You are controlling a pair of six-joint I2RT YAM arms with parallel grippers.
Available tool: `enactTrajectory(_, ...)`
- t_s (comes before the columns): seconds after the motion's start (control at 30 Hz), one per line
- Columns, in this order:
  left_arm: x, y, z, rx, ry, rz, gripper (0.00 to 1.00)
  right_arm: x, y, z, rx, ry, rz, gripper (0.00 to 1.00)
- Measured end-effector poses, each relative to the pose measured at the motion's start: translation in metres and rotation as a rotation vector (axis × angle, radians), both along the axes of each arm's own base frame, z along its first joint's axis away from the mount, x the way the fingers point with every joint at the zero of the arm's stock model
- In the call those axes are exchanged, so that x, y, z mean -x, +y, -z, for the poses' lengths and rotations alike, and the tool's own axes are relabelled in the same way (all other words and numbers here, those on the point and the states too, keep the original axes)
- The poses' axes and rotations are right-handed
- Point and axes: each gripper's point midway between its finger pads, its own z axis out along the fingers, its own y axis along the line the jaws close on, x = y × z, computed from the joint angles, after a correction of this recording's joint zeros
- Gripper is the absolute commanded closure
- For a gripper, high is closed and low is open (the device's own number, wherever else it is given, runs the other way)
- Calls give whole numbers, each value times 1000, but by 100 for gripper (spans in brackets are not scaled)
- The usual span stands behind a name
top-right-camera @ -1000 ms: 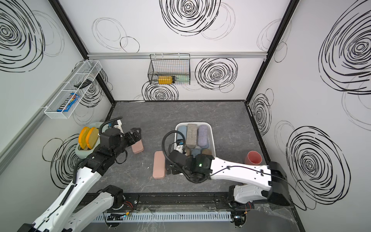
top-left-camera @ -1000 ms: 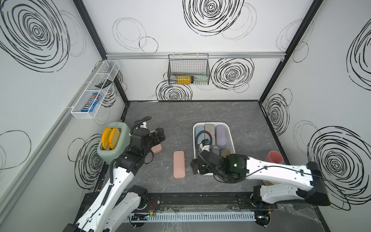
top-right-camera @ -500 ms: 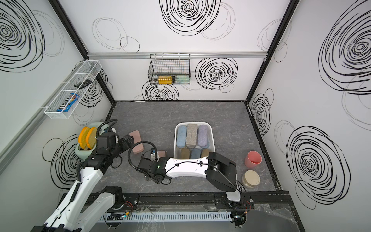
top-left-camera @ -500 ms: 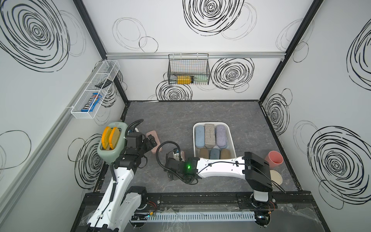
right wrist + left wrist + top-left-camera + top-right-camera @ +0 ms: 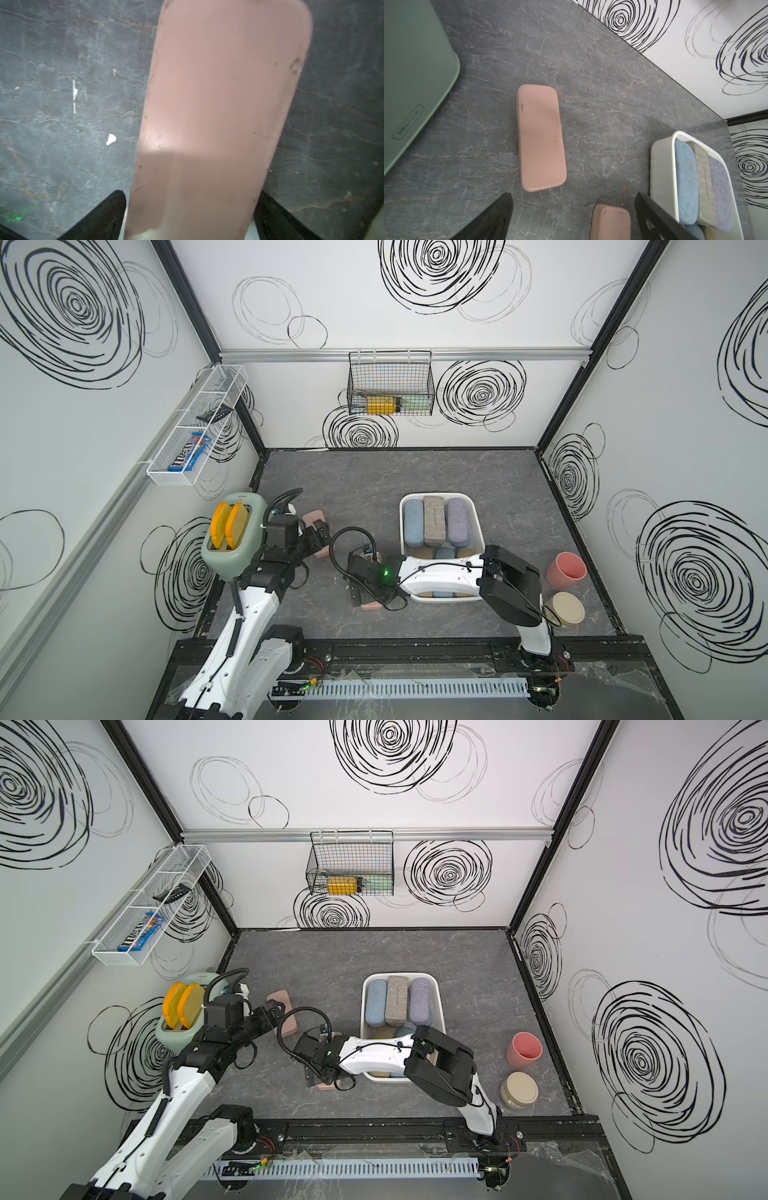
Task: Put the glasses cases into the storage boxes
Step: Pick up the glasses case at the center of the board.
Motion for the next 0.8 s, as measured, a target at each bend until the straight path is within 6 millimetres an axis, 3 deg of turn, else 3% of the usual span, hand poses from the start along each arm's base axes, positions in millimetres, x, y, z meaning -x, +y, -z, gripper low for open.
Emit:
enactTrajectory(0.27,0,3,17,-25,67,-16,4,-10,3,-6,10,-26,11,12)
enactTrajectory(0.8,1,4,15,-48,58,-35,4,-15,4,-6,74,-45,22,33)
